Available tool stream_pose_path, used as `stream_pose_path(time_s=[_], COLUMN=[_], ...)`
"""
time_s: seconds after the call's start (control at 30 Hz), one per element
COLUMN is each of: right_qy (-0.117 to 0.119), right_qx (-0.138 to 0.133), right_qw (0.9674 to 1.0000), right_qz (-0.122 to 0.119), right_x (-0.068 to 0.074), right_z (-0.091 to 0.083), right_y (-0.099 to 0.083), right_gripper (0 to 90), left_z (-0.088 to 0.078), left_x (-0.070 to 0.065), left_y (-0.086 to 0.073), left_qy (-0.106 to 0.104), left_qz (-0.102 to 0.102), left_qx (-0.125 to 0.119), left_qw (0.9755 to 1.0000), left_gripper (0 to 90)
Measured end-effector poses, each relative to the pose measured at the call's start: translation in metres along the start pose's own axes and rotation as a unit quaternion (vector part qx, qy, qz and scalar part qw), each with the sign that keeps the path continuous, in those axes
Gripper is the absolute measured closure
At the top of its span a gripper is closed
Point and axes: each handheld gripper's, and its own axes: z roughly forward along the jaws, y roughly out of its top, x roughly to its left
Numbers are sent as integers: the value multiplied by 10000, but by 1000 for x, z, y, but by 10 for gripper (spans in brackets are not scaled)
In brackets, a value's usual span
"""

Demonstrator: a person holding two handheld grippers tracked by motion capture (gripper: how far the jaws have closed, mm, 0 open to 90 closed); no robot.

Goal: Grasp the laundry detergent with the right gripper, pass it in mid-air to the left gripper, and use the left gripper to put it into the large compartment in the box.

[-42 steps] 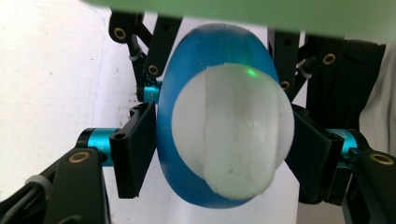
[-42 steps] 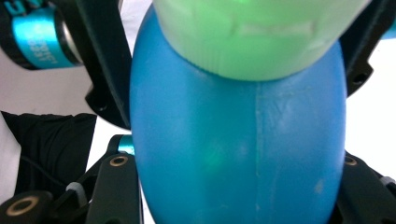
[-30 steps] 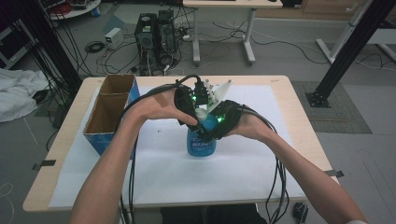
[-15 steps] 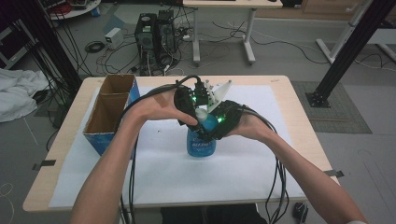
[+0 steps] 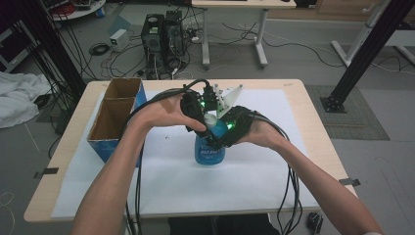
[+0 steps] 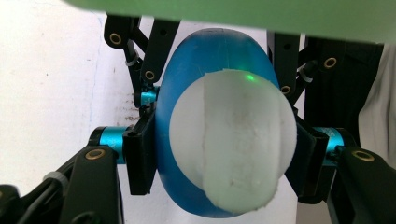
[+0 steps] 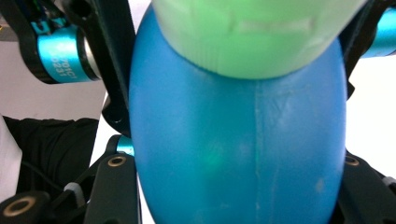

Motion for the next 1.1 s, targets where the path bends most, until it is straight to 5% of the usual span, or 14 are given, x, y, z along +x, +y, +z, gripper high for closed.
stream_pose_path(time_s=[0.57, 1.1], right_qy=[35, -62], right_qx=[-184, -47], right_qw=[9998, 9998], right_qz=[40, 162], right_x=[-1, -2], right_z=[-4, -3], right_y=[-4, -8], right_gripper=[405, 281], left_z=[-2, -6], left_x=[0, 1], left_y=[-2, -5], left_qy=[82, 73], left_qz=[-15, -36], left_qx=[69, 25], left_qw=[9999, 10000], left_gripper=[381, 381])
